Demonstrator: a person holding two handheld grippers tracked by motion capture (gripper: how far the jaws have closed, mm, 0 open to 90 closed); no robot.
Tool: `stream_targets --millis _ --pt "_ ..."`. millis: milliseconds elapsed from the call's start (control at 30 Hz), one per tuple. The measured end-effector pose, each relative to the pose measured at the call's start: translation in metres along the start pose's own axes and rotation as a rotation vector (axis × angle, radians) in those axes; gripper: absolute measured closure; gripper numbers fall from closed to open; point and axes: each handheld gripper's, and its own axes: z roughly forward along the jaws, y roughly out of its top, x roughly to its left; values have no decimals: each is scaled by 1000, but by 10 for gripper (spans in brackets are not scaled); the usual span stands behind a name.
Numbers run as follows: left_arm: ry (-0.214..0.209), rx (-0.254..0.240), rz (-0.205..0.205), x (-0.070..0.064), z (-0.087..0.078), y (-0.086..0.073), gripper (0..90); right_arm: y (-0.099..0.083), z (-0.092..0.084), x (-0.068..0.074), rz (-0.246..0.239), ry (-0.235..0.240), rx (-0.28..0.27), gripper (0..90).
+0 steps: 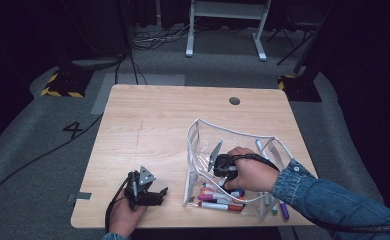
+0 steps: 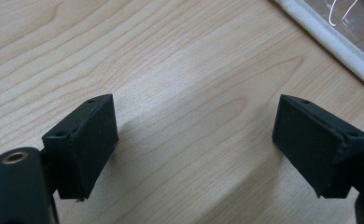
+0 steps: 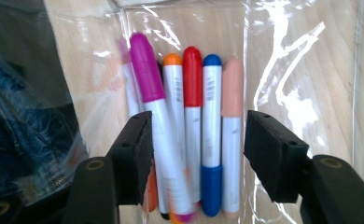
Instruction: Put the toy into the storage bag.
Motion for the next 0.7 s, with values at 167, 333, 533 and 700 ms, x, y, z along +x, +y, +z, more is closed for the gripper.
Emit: stream_targets --millis 167,333,533,700 --pt "0 0 0 0 0 0 143 -4 -15 0 75 11 -82 371" --pt "-2 -1 -7 -1 0 0 144 -9 -44 -2 88 -33 -190 342" --pt "0 1 1 0 0 0 144 -27 -90 -7 138 -99 -324 334" --pt "0 3 4 0 0 0 144 -53 -123 -14 197 -159 -391 339"
